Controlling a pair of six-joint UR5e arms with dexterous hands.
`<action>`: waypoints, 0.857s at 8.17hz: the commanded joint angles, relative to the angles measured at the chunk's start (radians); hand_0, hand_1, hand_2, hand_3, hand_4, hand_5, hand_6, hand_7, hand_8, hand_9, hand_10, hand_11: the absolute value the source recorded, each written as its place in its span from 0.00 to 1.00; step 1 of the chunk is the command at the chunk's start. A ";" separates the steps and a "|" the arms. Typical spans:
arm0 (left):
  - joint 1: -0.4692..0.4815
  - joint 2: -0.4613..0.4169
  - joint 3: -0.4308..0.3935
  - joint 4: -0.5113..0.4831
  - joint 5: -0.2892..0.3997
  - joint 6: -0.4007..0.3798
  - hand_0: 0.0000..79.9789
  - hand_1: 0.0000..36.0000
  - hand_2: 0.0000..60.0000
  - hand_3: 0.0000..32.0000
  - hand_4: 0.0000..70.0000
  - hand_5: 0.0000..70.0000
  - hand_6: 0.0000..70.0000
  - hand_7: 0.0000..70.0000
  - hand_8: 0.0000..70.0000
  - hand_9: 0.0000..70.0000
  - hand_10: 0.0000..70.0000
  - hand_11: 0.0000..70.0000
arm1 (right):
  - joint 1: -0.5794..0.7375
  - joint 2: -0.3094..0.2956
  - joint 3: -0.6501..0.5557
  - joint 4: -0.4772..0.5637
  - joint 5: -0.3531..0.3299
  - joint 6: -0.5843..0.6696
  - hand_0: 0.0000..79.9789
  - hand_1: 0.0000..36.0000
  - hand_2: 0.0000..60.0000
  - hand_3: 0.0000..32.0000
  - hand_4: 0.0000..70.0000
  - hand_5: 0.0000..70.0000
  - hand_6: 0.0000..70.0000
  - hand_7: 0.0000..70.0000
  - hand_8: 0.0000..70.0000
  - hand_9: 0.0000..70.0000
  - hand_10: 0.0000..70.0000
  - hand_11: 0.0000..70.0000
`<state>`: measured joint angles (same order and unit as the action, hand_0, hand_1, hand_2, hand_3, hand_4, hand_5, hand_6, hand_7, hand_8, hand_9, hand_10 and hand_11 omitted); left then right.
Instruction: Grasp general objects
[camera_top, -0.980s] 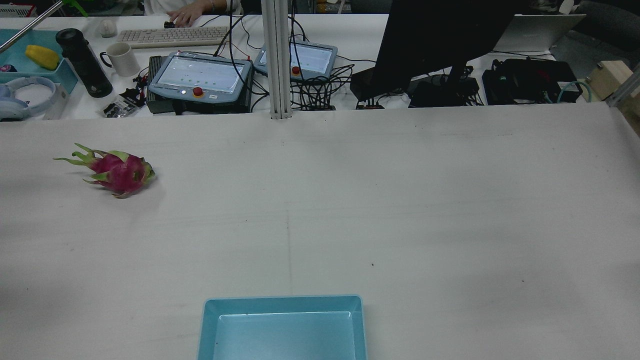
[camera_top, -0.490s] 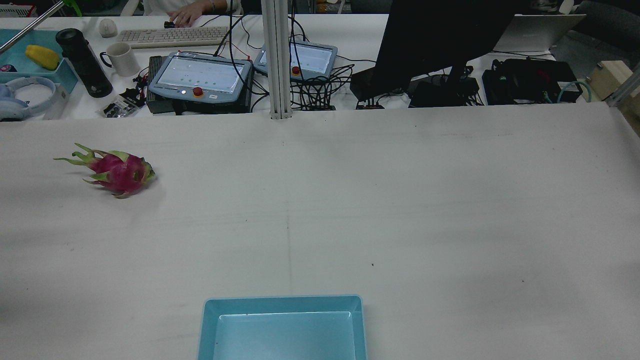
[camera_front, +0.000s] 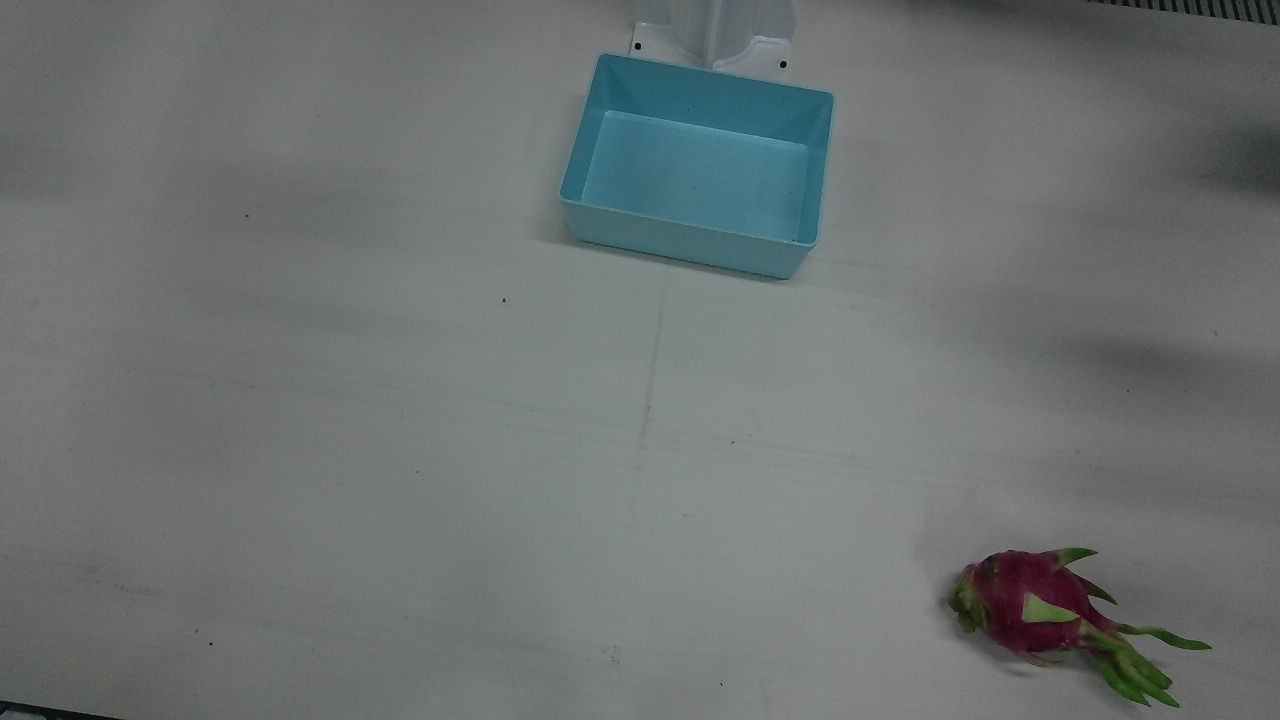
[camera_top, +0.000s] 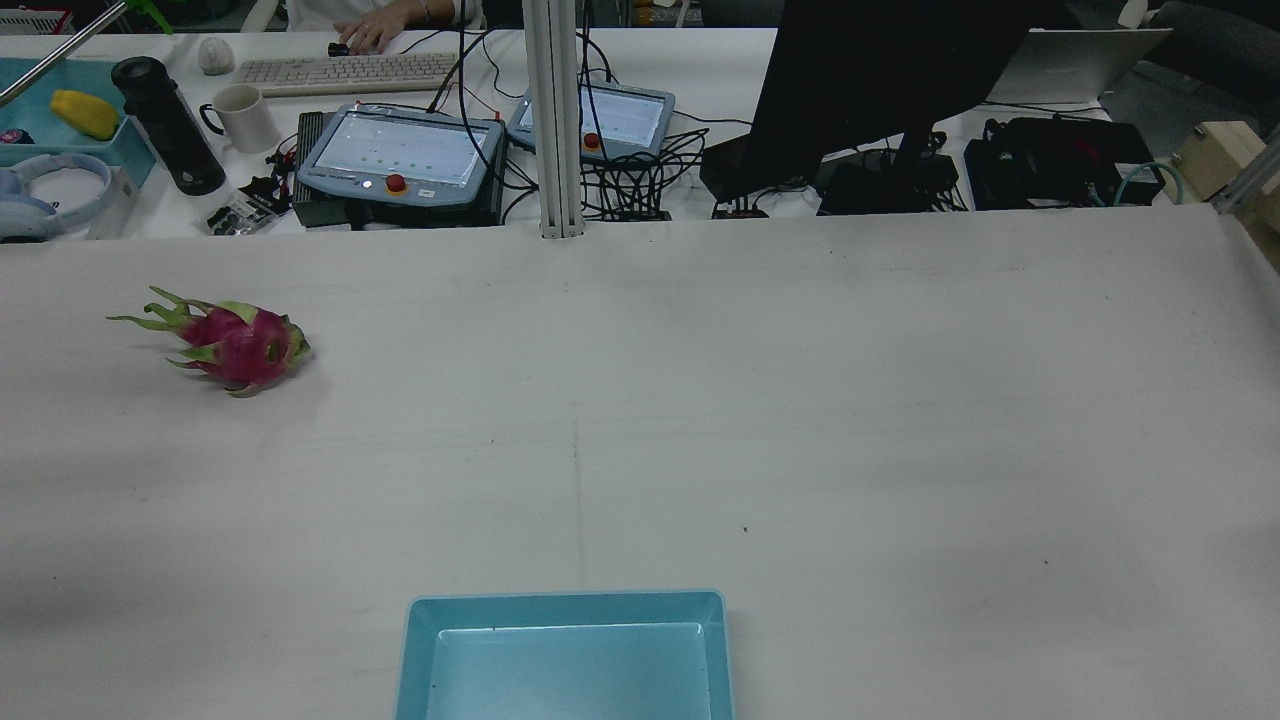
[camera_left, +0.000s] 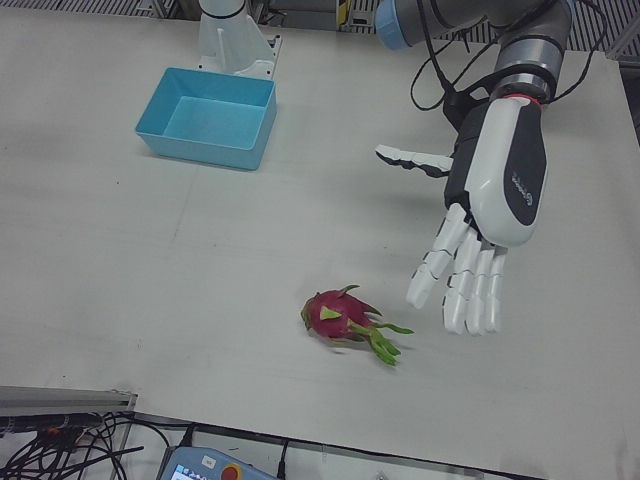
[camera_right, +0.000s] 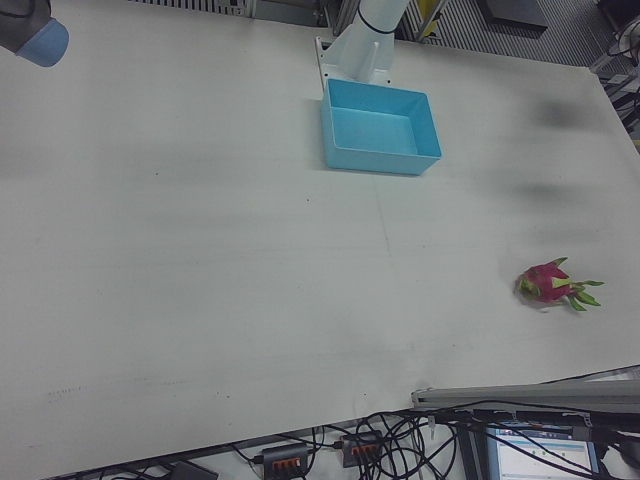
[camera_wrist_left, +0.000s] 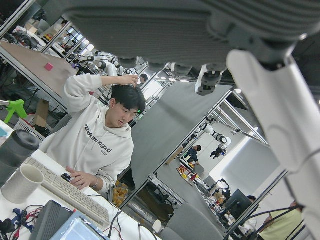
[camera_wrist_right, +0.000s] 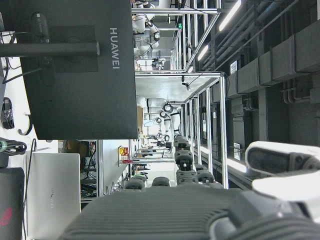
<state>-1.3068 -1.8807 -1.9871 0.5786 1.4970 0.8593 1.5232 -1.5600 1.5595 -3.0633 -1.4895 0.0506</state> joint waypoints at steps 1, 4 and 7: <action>0.009 -0.156 0.011 0.182 0.019 0.254 0.63 0.47 0.07 0.00 0.02 0.06 0.00 0.05 0.00 0.00 0.00 0.00 | 0.000 0.000 -0.001 0.000 0.000 0.000 0.00 0.00 0.00 0.00 0.00 0.00 0.00 0.00 0.00 0.00 0.00 0.00; 0.079 -0.161 0.073 0.255 0.017 0.388 0.63 0.49 0.08 0.11 0.00 0.00 0.00 0.03 0.00 0.00 0.00 0.00 | 0.000 0.000 -0.001 0.000 0.000 0.000 0.00 0.00 0.00 0.00 0.00 0.00 0.00 0.00 0.00 0.00 0.00 0.00; 0.207 -0.198 0.105 0.320 -0.052 0.481 0.63 0.53 0.13 0.12 0.00 0.00 0.00 0.03 0.00 0.00 0.00 0.00 | 0.000 0.000 -0.001 0.000 0.000 0.000 0.00 0.00 0.00 0.00 0.00 0.00 0.00 0.00 0.00 0.00 0.00 0.00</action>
<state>-1.1567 -2.0596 -1.9021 0.8565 1.4987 1.2733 1.5232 -1.5600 1.5585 -3.0634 -1.4895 0.0506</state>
